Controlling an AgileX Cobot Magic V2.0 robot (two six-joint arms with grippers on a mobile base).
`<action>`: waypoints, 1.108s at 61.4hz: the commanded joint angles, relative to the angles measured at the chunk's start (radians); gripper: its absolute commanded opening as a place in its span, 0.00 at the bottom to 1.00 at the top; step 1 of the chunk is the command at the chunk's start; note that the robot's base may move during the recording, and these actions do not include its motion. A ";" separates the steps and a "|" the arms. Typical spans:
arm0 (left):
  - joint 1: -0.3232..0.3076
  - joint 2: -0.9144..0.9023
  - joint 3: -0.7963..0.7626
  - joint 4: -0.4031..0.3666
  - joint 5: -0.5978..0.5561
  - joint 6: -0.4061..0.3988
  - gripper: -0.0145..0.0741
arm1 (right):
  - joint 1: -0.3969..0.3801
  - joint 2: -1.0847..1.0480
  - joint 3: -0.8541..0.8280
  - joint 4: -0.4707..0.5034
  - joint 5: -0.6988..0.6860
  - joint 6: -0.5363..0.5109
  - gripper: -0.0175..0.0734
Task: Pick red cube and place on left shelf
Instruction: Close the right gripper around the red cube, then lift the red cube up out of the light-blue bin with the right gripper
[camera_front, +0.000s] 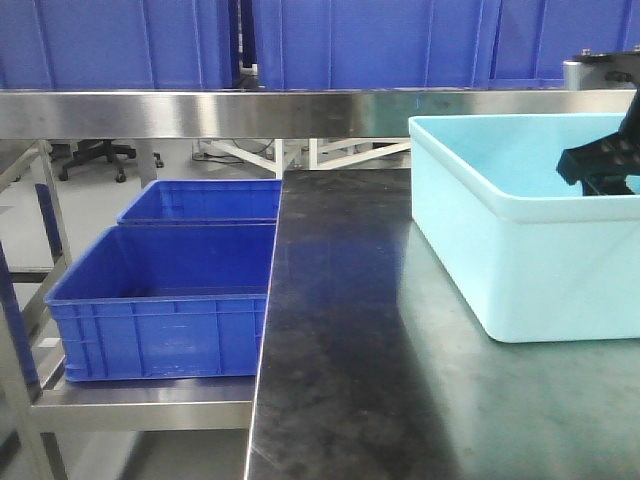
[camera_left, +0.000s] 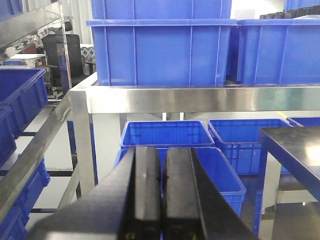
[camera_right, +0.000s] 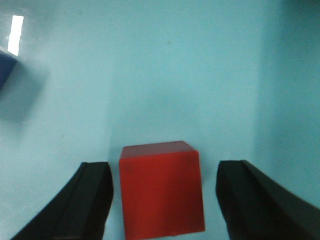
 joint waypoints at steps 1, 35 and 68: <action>-0.001 -0.015 0.025 0.000 -0.083 0.000 0.28 | -0.001 -0.032 -0.032 -0.014 -0.039 -0.007 0.79; -0.001 -0.015 0.025 0.000 -0.083 0.000 0.28 | 0.004 -0.154 -0.036 -0.010 -0.099 -0.007 0.24; -0.001 -0.015 0.025 0.000 -0.083 0.000 0.28 | 0.004 -0.733 0.030 0.118 -0.057 -0.007 0.22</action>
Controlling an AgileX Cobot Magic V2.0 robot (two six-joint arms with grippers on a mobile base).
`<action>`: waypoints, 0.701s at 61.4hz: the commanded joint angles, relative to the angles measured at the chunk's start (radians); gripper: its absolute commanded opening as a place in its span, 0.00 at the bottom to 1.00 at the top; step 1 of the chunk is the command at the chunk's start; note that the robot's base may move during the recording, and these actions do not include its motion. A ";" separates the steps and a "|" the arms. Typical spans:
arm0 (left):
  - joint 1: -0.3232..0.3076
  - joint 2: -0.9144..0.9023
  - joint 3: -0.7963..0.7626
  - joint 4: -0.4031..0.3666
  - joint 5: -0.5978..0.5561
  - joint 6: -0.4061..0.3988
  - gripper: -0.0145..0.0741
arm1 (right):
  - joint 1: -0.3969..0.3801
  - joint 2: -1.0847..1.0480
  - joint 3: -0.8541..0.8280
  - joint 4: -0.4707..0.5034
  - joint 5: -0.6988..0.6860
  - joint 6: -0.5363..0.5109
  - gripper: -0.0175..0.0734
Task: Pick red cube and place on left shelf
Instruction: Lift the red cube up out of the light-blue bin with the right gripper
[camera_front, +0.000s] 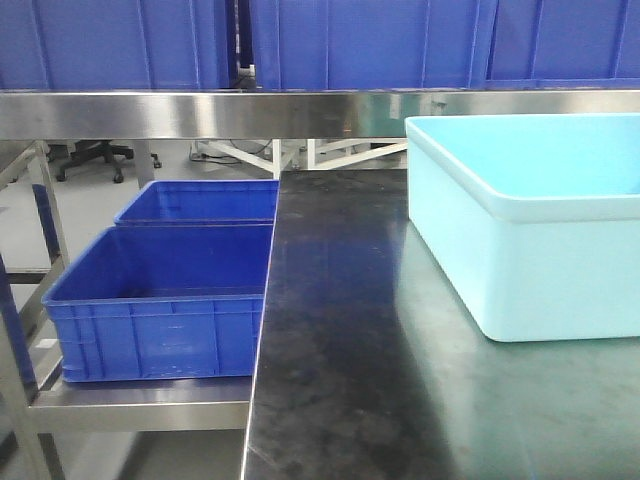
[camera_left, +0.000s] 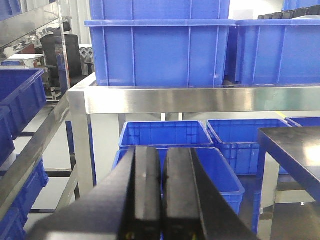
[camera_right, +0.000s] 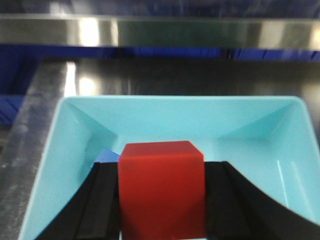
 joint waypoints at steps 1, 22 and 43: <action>-0.001 -0.015 0.025 0.000 -0.083 0.000 0.28 | 0.002 -0.114 0.009 0.006 -0.050 -0.007 0.22; -0.001 -0.015 0.025 0.000 -0.083 0.000 0.28 | 0.003 -0.413 0.234 0.052 -0.050 -0.008 0.22; -0.001 -0.015 0.025 0.000 -0.083 0.000 0.28 | 0.106 -0.477 0.299 0.098 -0.051 -0.054 0.22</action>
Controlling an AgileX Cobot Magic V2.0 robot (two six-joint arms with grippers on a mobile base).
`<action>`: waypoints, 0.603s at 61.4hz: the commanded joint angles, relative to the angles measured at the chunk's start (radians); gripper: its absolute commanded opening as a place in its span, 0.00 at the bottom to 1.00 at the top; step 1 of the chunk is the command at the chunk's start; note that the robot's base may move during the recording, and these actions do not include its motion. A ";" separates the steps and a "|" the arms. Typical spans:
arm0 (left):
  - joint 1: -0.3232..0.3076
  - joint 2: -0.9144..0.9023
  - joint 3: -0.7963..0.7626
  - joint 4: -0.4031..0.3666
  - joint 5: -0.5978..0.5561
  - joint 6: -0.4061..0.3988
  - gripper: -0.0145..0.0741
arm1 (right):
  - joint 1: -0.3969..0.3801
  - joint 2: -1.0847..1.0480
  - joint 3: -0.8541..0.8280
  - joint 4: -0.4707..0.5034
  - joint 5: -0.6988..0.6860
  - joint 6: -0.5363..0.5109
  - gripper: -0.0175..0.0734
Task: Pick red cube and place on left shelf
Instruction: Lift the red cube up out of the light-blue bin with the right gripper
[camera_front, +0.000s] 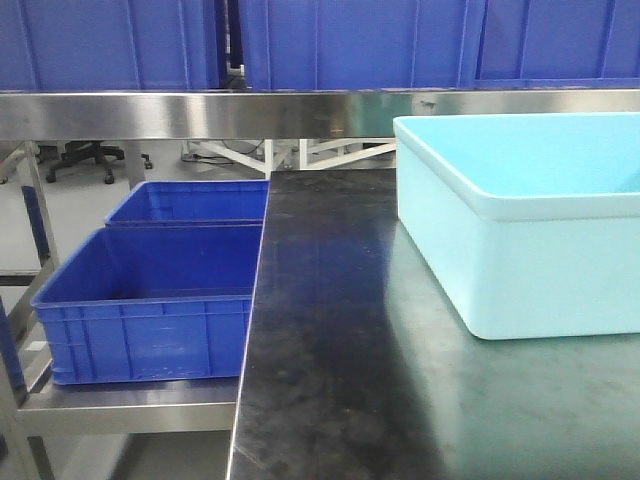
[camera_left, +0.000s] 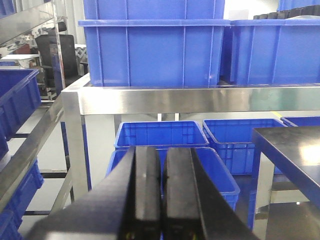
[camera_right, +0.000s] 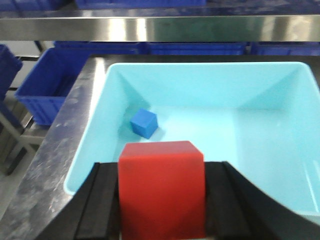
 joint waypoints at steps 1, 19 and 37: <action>-0.001 -0.015 0.025 0.000 -0.083 0.000 0.28 | 0.029 0.002 -0.027 0.014 -0.088 -0.019 0.22; -0.001 -0.015 0.025 0.000 -0.083 0.000 0.28 | 0.048 0.002 -0.027 0.014 -0.089 -0.019 0.22; -0.001 -0.015 0.025 0.000 -0.083 0.000 0.28 | 0.048 0.002 -0.027 0.014 -0.054 -0.019 0.22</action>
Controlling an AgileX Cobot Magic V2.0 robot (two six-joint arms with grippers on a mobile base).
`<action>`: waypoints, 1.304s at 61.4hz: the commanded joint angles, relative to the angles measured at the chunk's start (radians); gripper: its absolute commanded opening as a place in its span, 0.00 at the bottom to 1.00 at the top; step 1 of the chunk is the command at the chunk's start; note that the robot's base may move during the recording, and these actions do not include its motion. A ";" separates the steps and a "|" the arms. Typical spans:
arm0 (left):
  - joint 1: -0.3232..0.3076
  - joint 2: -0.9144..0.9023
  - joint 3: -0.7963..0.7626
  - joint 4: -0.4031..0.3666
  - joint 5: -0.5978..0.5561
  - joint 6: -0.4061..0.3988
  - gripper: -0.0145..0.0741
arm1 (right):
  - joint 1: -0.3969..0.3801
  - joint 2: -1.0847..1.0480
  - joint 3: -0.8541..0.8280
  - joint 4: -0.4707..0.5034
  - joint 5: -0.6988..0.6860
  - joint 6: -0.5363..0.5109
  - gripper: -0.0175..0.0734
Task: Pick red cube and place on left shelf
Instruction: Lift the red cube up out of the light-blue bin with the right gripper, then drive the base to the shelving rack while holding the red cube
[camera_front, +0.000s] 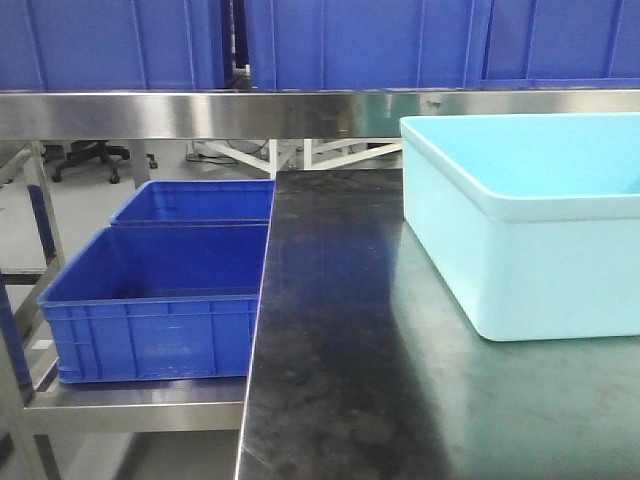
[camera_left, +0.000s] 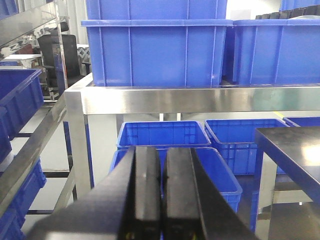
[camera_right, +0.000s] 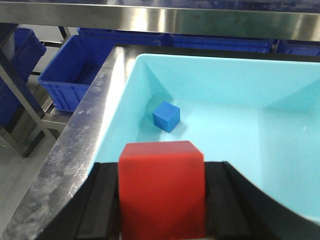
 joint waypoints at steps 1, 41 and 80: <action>-0.001 -0.015 0.025 0.000 -0.083 0.000 0.28 | 0.002 0.002 -0.028 0.008 -0.071 -0.009 0.22; -0.001 -0.015 0.025 0.026 0.035 0.000 0.28 | 0.002 0.002 -0.028 0.008 -0.071 -0.009 0.22; -0.001 -0.015 0.025 0.026 0.035 0.000 0.28 | 0.002 0.002 -0.028 0.008 -0.071 -0.009 0.22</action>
